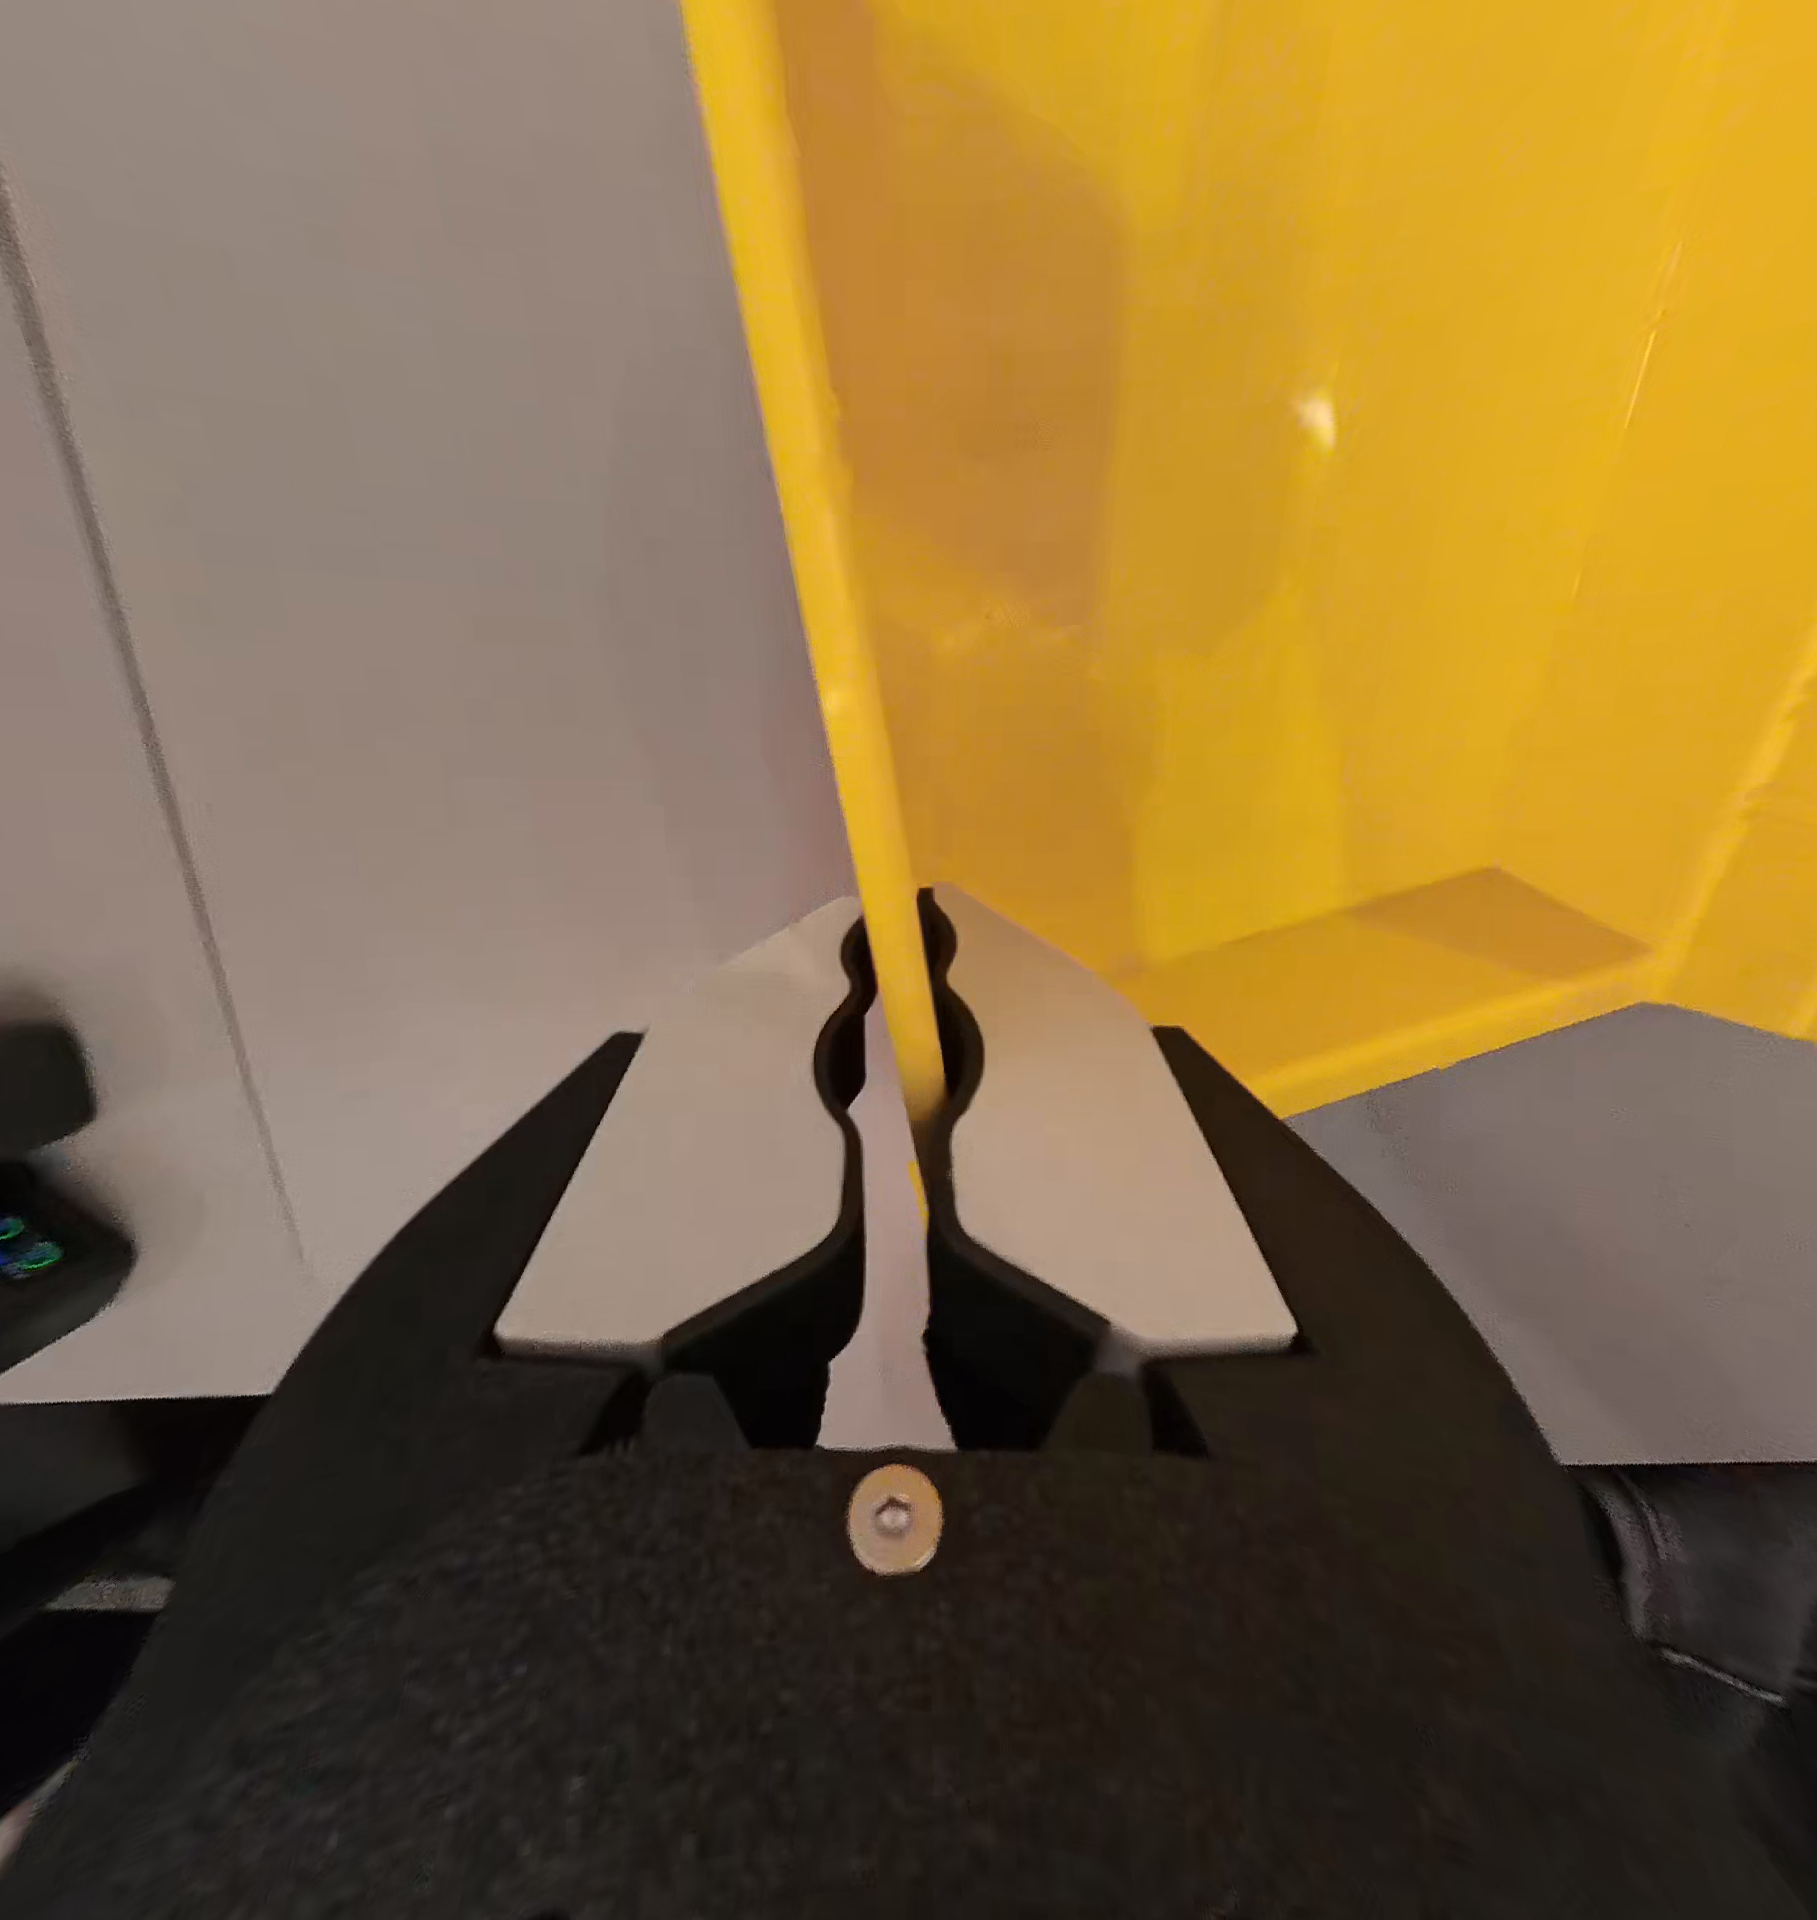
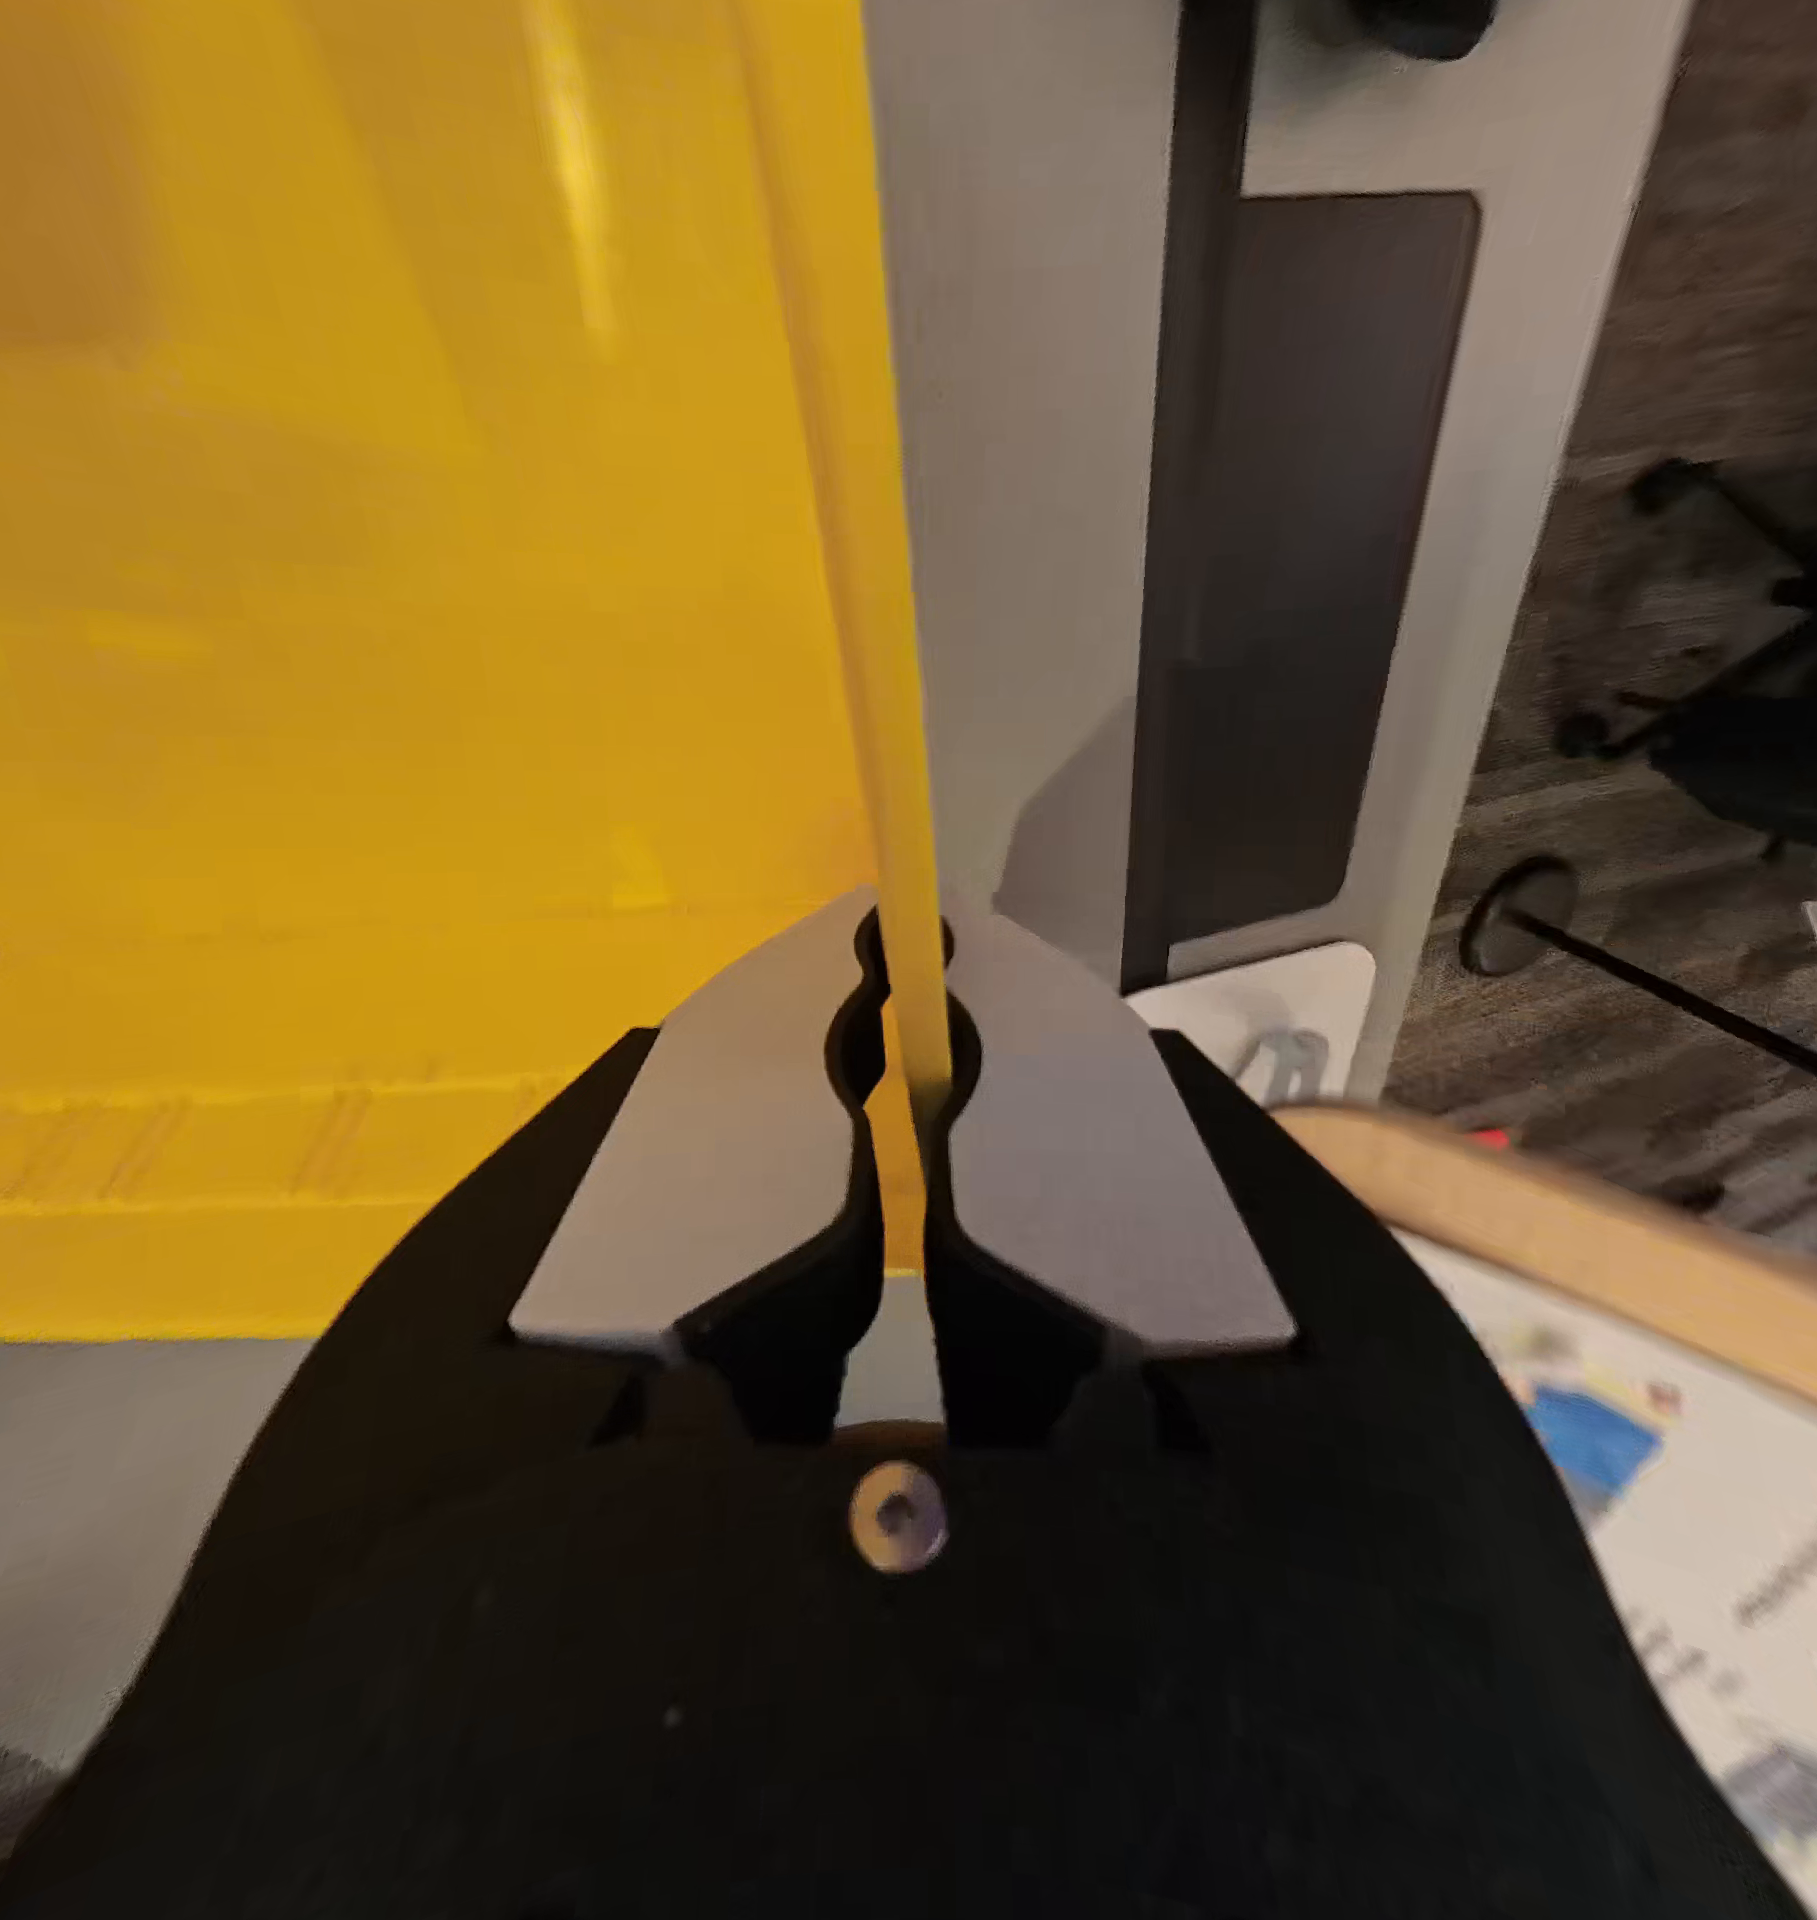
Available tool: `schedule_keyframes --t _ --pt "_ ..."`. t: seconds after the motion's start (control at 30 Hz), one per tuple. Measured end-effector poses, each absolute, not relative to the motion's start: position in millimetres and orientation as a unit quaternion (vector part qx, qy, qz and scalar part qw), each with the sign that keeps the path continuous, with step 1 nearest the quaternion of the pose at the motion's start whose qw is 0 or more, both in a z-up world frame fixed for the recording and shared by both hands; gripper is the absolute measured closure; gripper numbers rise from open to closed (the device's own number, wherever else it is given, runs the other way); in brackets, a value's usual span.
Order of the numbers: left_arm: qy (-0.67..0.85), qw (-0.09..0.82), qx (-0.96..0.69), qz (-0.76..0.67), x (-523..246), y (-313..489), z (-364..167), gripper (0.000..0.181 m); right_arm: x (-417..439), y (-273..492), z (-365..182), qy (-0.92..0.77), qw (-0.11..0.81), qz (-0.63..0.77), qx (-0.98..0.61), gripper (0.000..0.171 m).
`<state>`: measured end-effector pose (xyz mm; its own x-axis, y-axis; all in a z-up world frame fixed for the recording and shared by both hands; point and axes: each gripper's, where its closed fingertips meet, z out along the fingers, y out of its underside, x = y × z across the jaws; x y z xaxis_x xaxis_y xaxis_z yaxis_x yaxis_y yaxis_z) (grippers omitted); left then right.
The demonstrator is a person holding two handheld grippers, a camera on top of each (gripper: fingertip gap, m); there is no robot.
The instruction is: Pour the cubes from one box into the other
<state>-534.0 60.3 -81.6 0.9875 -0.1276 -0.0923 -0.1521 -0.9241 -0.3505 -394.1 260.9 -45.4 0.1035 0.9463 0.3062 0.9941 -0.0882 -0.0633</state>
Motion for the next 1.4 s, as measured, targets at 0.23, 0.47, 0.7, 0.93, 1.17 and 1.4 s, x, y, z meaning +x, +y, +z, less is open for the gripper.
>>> schedule_keyframes --t 0.23,0.47,0.7,0.93,1.17,1.4 --pt "0.047 0.131 -0.988 -0.063 -539.5 86.9 -126.6 0.175 -403.4 291.6 -103.2 -0.672 0.009 -0.085 -0.736 0.168" --pt "0.050 0.115 -0.989 -0.075 -541.9 99.3 -148.7 0.176 -408.9 301.6 -145.9 -0.662 -0.015 -0.017 -0.749 0.166" --pt "0.042 0.126 -0.987 -0.090 -542.4 99.1 -143.8 0.175 -417.9 310.6 -128.9 -0.659 0.086 -0.018 -0.747 0.149" --pt "0.000 0.302 -0.951 -0.071 -542.7 102.6 -40.5 0.129 -399.0 277.1 44.5 -0.579 0.371 0.045 -0.725 0.133" --pt "0.056 0.489 -0.864 -0.108 -474.1 44.6 33.2 0.119 -230.9 147.1 84.7 -0.434 0.508 0.111 -0.736 0.131" --pt "0.022 0.563 -0.818 -0.118 -440.0 -46.3 -30.1 0.121 -27.7 24.9 -11.4 -0.227 0.570 0.131 -0.778 0.125"
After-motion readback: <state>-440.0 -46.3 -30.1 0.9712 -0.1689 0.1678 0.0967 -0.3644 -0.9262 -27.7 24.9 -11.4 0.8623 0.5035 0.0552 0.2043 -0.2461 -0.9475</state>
